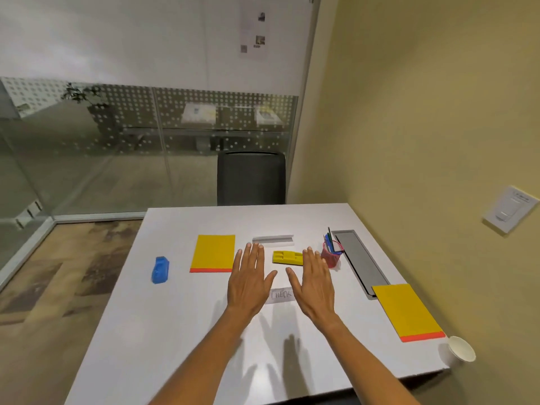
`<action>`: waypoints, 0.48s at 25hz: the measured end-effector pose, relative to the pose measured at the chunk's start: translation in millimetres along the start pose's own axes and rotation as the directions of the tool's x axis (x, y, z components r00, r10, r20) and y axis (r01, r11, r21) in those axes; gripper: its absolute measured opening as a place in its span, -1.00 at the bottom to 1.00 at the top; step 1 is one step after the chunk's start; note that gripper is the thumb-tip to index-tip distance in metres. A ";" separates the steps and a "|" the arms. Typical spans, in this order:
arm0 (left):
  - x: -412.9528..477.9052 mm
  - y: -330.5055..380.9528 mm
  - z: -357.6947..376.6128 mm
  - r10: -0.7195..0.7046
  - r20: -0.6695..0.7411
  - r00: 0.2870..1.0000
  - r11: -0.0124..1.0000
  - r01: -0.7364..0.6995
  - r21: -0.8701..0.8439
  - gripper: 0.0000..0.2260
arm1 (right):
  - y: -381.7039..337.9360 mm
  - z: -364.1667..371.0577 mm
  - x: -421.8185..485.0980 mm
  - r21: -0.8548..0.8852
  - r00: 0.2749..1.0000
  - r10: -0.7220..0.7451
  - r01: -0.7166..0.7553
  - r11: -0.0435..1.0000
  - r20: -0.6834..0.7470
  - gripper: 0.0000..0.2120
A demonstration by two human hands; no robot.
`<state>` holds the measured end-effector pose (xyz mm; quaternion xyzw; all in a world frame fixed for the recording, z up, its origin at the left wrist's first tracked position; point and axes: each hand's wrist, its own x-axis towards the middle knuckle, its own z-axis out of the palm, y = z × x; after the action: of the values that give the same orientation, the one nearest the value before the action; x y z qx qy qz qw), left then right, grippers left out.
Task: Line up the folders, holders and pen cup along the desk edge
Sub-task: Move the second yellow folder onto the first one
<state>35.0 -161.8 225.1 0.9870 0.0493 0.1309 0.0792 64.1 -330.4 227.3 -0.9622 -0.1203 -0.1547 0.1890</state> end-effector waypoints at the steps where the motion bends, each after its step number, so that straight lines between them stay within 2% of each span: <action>1: -4.2 -10.6 -8.4 -0.022 -0.014 1.000 1.000 0.022 0.010 -0.30 | -12.9 -0.1 -1.7 0.008 1.000 -0.015 0.015 1.000 0.012 -0.32; 5: -22.9 -42.5 -33.6 -0.123 -0.034 0.992 0.992 0.124 0.028 -0.28 | -50.3 3.0 -10.3 0.052 0.996 -0.079 0.076 0.996 0.048 -0.31; 12: -54.6 -75.4 -41.0 -0.213 -0.062 0.975 0.976 0.215 0.030 -0.28 | -83.4 16.6 -28.4 0.083 0.984 -0.173 0.170 0.982 0.036 -0.28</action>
<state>-34.2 -88.3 237.7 0.9729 0.1601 0.1497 0.0731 17.8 -253.6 230.2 -0.9431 -0.2129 -0.1450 0.2104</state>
